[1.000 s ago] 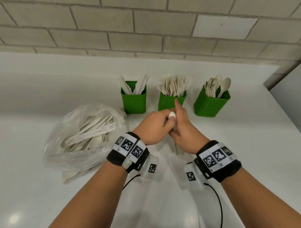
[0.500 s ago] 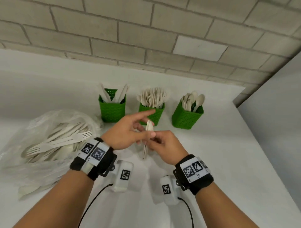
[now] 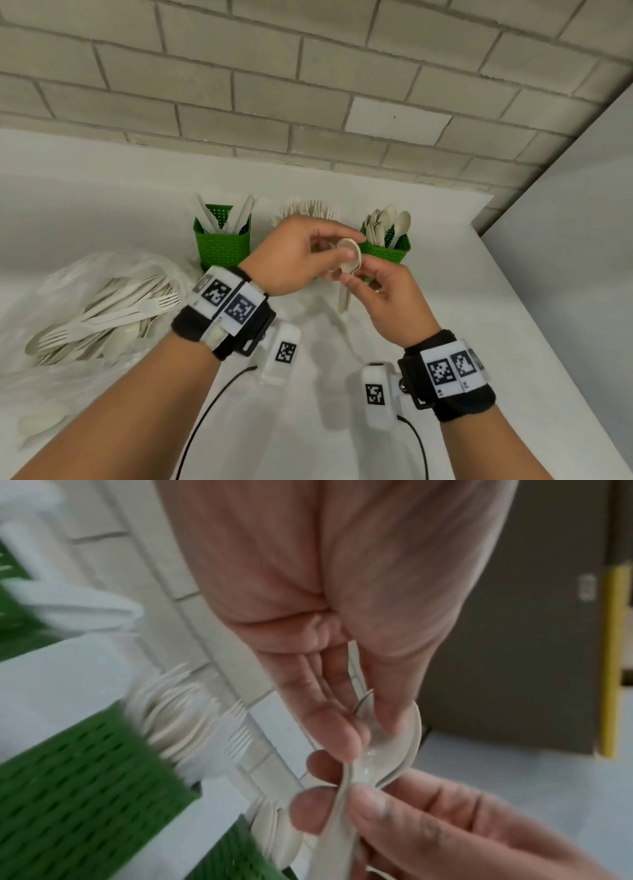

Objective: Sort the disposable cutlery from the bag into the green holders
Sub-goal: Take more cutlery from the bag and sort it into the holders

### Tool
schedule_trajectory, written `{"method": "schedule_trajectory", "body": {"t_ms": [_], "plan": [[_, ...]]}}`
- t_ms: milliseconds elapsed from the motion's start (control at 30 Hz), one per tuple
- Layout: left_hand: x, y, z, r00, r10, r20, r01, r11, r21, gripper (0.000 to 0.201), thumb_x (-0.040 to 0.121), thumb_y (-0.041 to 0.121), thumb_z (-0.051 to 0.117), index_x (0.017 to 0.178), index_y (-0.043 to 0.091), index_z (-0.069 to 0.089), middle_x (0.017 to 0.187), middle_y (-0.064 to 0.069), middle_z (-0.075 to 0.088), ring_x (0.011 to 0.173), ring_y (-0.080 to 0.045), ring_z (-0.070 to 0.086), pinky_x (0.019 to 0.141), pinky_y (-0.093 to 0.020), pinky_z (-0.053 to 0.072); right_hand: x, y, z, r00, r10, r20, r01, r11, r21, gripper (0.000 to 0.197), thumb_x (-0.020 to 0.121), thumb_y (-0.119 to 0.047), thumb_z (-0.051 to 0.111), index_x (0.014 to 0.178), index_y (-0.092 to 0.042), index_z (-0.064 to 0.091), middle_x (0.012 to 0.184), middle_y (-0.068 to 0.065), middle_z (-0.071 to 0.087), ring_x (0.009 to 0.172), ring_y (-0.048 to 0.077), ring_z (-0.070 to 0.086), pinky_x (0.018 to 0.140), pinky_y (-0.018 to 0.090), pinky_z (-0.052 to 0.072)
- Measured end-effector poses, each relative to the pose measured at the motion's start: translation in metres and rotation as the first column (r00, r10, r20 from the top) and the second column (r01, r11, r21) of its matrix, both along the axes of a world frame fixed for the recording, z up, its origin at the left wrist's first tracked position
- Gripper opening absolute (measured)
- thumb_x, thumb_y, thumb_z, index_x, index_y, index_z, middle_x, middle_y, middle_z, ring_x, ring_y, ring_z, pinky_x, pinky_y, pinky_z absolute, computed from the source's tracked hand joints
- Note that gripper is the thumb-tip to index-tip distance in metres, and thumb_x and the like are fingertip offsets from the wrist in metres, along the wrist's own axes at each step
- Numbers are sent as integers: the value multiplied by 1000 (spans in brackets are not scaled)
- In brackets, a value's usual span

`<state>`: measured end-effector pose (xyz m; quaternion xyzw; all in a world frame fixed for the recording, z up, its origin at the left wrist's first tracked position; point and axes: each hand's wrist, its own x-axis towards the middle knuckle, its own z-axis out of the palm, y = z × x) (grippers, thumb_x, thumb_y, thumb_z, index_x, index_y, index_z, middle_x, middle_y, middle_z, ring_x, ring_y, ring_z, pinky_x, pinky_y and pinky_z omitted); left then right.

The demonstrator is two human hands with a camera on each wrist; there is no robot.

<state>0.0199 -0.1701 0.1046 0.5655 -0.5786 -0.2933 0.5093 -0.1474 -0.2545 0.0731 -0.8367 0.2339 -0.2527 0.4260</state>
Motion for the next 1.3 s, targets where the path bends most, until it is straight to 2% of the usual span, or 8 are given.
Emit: {"method": "schedule_trajectory", "body": {"t_ms": [100,300,400,667,833,933,1000,1300], "plan": [[-7,-25,27,938,115,327,-89,992,-94,14,93,20,63,104,21,72,71,19,63,62,4,60,70,-19,50,-5,-21,11,995,-98,-4,98,992,-74,13,92,-26,63,94,-13,65,88,2,70,84,21,65,76,42,54],[-34,-91,70,803,391,449,-281,914,-293,25,94,9,52,114,18,65,70,3,59,67,-18,59,71,-35,52,1,-72,42,908,-412,78,401,797,-452,17,81,-26,74,84,-11,67,81,1,64,65,18,56,64,29,45],[-52,-116,73,732,369,572,-275,929,-247,44,94,3,49,132,22,59,104,-9,66,94,-23,62,86,-33,51,6,-96,42,878,-476,-45,405,790,-460,23,87,-26,67,79,-4,66,79,10,64,73,27,60,68,36,49],[-44,-130,26,898,212,386,-234,972,10,24,96,30,60,117,25,71,88,0,56,81,-17,65,87,-37,54,2,-132,13,876,-254,-410,142,948,-286,28,88,-25,68,65,-10,60,74,7,59,73,25,56,64,31,40],[-47,-141,-2,767,302,566,-331,942,-55,21,95,26,61,103,17,77,87,-5,56,81,-18,54,77,-31,47,-4,-128,2,872,-229,-432,85,941,-328,19,89,-28,66,97,-12,59,101,7,53,90,23,56,73,27,39],[-47,-146,-28,656,253,712,-364,931,5,40,92,33,43,95,10,74,101,-11,61,92,-28,55,79,-40,49,-9,-110,-18,957,-198,-211,124,940,-319,70,90,-20,64,149,-11,27,136,10,47,112,23,54,88,26,44],[-53,-142,-38,543,194,817,-386,922,37,35,94,27,44,108,11,72,118,-11,62,105,-33,54,88,-40,45,-11,-103,-37,971,-132,-198,56,936,-348,73,91,-13,59,151,-6,18,134,15,51,100,29,61,77,29,47],[-40,-52,-17,805,511,302,-527,849,-32,51,95,28,57,142,11,46,130,-16,53,116,-31,55,100,-41,44,-5,-66,-12,990,-120,71,138,895,-423,50,83,-12,60,129,1,45,126,23,50,117,34,45,101,41,37]]}}
